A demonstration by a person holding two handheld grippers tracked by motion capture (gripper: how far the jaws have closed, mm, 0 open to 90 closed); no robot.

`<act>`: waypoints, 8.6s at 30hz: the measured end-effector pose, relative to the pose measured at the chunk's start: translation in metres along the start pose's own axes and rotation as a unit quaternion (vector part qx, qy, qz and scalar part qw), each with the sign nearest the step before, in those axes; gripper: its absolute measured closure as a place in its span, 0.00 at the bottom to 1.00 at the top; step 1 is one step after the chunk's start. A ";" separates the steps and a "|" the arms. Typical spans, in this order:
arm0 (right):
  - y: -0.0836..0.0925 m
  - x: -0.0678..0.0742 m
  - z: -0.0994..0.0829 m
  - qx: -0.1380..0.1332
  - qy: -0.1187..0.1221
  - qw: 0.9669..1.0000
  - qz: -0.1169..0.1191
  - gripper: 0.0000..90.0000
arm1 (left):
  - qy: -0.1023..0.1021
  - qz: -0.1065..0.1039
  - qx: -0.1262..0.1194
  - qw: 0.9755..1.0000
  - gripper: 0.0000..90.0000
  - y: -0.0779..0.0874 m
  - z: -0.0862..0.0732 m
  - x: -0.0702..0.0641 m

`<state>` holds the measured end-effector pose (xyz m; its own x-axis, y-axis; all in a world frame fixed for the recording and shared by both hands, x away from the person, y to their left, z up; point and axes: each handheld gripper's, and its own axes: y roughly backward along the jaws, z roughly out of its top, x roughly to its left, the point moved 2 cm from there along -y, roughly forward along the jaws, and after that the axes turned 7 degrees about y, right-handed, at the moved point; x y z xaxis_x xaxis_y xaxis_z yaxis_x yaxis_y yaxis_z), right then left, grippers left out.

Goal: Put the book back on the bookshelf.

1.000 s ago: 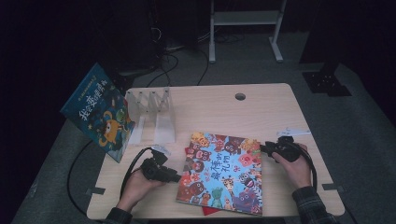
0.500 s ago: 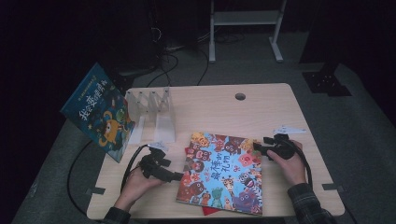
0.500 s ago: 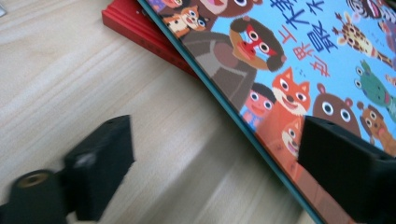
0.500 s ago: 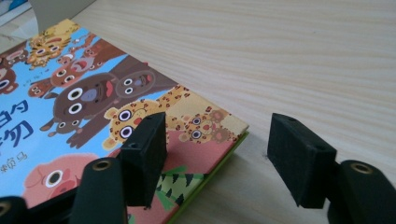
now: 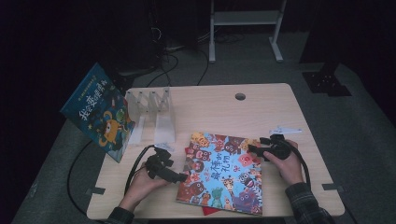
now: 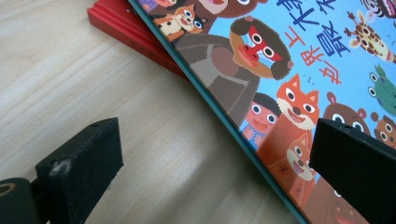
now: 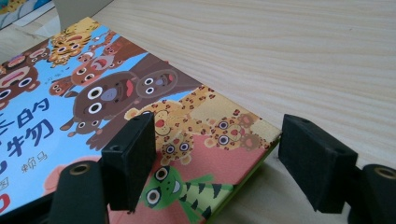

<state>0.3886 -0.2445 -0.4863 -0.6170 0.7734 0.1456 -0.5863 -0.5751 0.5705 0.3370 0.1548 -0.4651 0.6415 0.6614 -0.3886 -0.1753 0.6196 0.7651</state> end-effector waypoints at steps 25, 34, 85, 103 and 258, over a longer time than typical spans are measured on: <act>-0.012 0.041 0.008 0.004 0.047 0.999 0.001 0.37 | 0.008 -0.002 0.005 1.000 0.02 -0.001 -0.004 0.001; 0.024 0.039 -0.005 0.019 0.054 0.998 0.001 0.77 | 0.003 -0.005 0.007 1.000 0.02 0.001 -0.005 0.001; 0.034 0.094 -0.022 0.066 0.141 0.977 0.145 0.93 | 0.013 -0.008 0.014 1.000 0.02 0.003 -0.002 0.024; 0.032 0.098 -0.022 0.071 0.158 0.974 0.146 0.97 | 0.034 -0.038 0.024 0.998 0.05 0.002 0.006 0.030; -0.006 0.147 -0.009 0.033 0.193 0.976 0.095 0.71 | -0.087 -0.018 0.073 0.993 0.89 0.134 0.173 -0.073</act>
<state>0.2970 -0.1297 -0.4753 -0.8705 0.4892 -0.0537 -0.4146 -0.6702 0.6156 0.3961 0.1161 -0.2455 0.7676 0.5482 -0.3322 -0.0473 0.5653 0.8235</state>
